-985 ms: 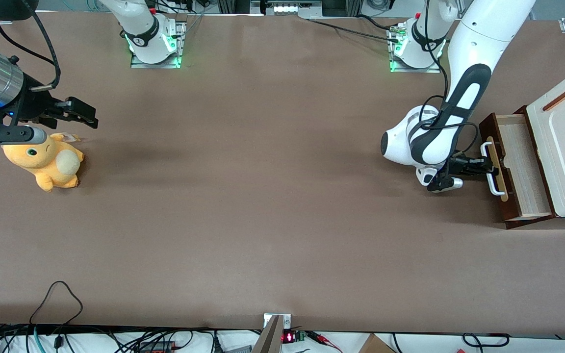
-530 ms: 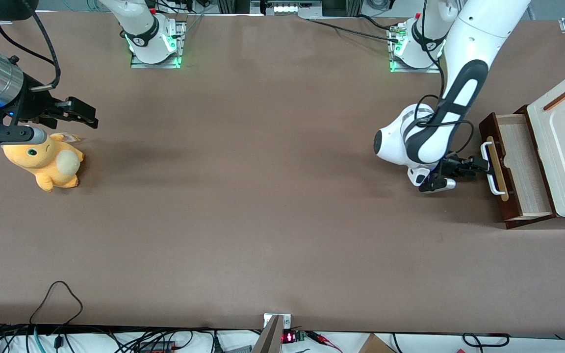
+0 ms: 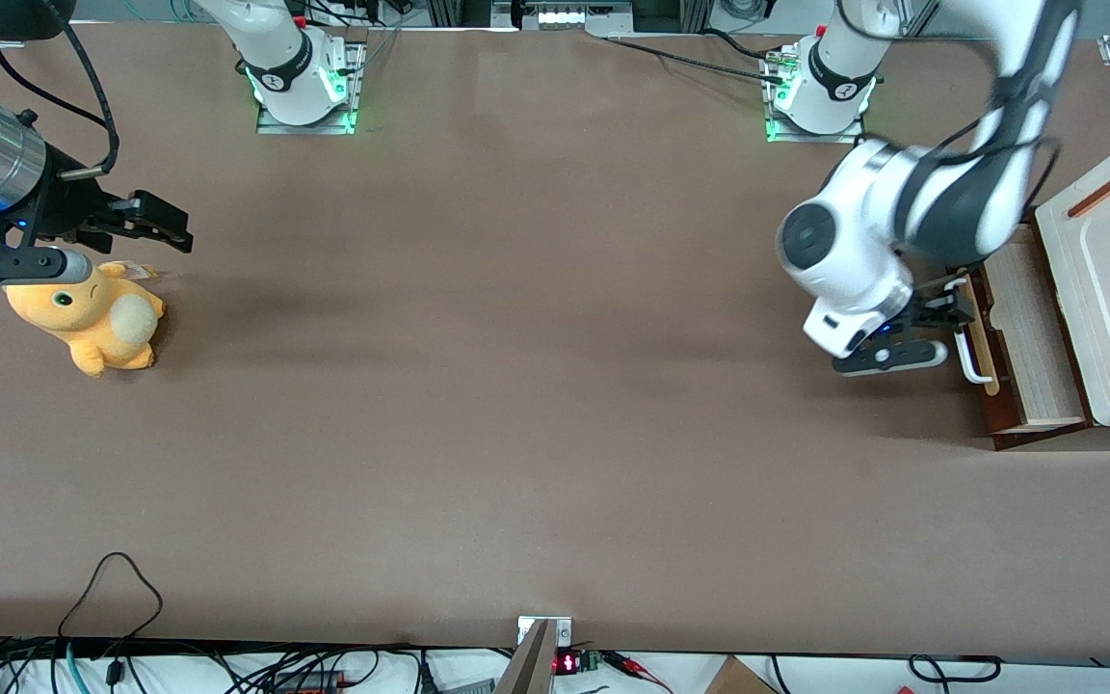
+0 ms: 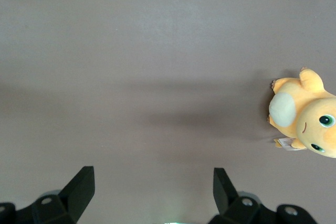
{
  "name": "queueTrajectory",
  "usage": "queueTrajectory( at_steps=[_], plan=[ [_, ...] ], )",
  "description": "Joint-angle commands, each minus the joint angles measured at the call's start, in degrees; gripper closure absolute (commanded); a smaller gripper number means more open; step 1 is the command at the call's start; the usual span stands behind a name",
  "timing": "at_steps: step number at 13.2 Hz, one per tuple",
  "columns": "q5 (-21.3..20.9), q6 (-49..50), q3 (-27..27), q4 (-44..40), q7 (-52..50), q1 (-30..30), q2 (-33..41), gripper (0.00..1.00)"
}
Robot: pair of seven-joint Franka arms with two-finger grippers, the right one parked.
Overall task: Open lower drawer with left arm only
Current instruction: 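Open the left gripper and lift it away from the handle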
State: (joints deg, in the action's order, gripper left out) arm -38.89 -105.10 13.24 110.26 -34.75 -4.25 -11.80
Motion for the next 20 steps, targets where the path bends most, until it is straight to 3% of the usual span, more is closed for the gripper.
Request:
queueTrajectory(
  at_steps=[1,2,4,7,20],
  plan=[
    [12.1,-0.6,-0.3,-1.3,7.5,2.7,6.1,0.00],
    [14.7,0.8,-0.2,-1.5,10.3,3.3,8.0,0.00],
    [24.9,4.6,-0.8,-5.3,17.6,5.0,10.4,0.00],
    [34.9,7.9,-6.2,-9.7,29.9,5.3,12.2,0.00],
    [36.8,12.1,-7.2,-14.7,32.6,5.4,12.9,0.00]
  ],
)
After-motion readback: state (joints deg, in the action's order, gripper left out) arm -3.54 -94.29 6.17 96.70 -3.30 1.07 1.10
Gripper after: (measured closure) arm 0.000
